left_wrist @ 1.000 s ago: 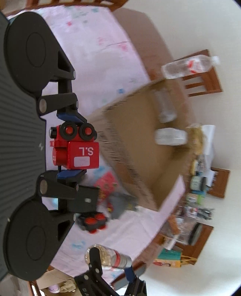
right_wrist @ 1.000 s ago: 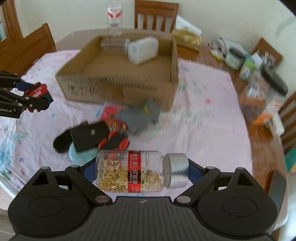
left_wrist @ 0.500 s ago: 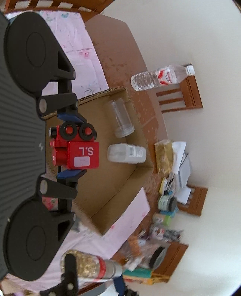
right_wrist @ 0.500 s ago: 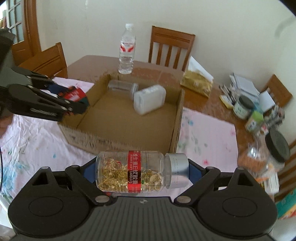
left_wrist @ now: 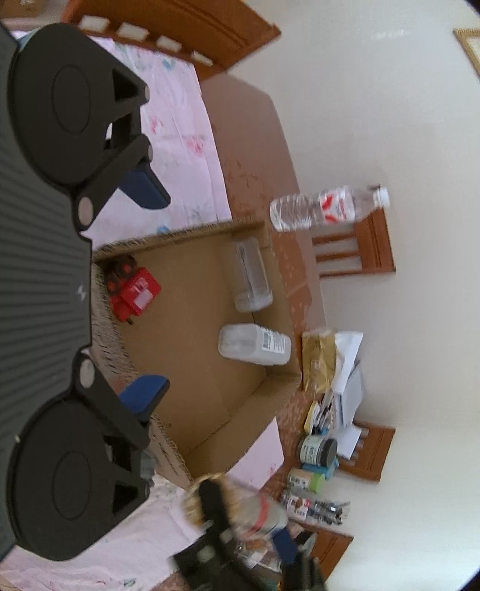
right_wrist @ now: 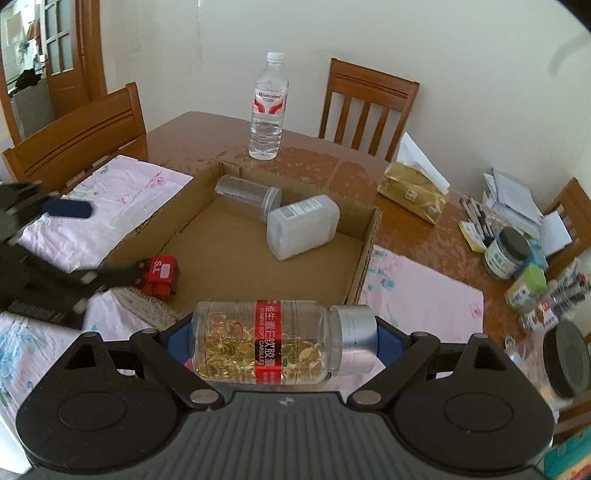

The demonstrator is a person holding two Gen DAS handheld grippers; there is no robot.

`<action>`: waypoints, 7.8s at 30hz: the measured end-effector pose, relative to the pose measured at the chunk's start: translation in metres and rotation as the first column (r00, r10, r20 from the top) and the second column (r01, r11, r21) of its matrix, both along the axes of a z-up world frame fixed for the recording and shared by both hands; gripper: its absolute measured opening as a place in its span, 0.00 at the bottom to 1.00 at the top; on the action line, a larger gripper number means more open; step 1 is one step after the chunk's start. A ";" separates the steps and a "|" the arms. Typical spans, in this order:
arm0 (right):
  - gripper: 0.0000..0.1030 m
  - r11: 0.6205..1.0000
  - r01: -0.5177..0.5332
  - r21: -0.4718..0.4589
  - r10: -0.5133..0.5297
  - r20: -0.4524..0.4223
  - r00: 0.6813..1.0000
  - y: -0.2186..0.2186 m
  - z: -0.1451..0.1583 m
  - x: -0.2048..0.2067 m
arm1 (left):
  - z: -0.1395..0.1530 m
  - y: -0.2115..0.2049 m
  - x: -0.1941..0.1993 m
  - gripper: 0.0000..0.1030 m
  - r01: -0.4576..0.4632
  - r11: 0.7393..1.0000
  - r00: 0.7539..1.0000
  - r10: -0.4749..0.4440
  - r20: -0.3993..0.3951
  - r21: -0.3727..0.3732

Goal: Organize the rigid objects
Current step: 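Release red train into box with left tool while right tool drops capsule bottle inside, then move both tools back toward the remaining toys on the tablecloth, then grasp black red-wheeled toy train with right tool while left tool grasps black tape measure, then lift and carry the toy train and tape measure over the cardboard box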

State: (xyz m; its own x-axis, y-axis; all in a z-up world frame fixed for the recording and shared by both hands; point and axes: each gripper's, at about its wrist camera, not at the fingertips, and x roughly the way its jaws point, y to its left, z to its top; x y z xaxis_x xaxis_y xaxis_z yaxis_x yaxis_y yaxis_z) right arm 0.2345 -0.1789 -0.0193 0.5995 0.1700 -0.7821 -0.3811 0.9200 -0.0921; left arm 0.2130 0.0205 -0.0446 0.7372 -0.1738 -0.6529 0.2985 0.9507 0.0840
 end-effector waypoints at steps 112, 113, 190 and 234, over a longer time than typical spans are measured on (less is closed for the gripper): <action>1.00 0.971 0.238 -0.035 -0.239 -0.254 0.937 -0.025 -0.132 -0.071 | -0.094 0.015 -0.055 0.96 0.000 0.999 0.948 0.017 -0.318 0.054; 1.00 0.970 0.240 -0.031 -0.240 -0.256 0.936 -0.026 -0.134 -0.072 | -0.094 0.017 -0.053 0.96 -0.006 0.998 0.948 0.023 -0.318 0.055; 0.56 0.996 -0.068 -0.053 0.061 -0.127 0.990 -0.008 -0.114 -0.100 | -0.105 -0.023 -0.025 0.88 -0.052 0.999 0.972 0.052 -0.228 0.007; 0.58 1.000 0.005 -0.031 -0.009 -0.132 0.991 -0.004 -0.122 -0.097 | -0.103 -0.014 -0.021 0.87 0.105 0.994 0.963 -0.100 -0.248 0.004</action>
State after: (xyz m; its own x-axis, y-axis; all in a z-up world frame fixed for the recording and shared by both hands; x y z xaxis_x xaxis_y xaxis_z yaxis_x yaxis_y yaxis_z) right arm 0.1377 -0.1825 -0.1409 0.4918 0.1409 -0.8593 -0.3853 0.9201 -0.0696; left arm 0.1923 0.0068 -0.1472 0.5312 -0.2276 -0.8161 0.4078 0.9130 0.0109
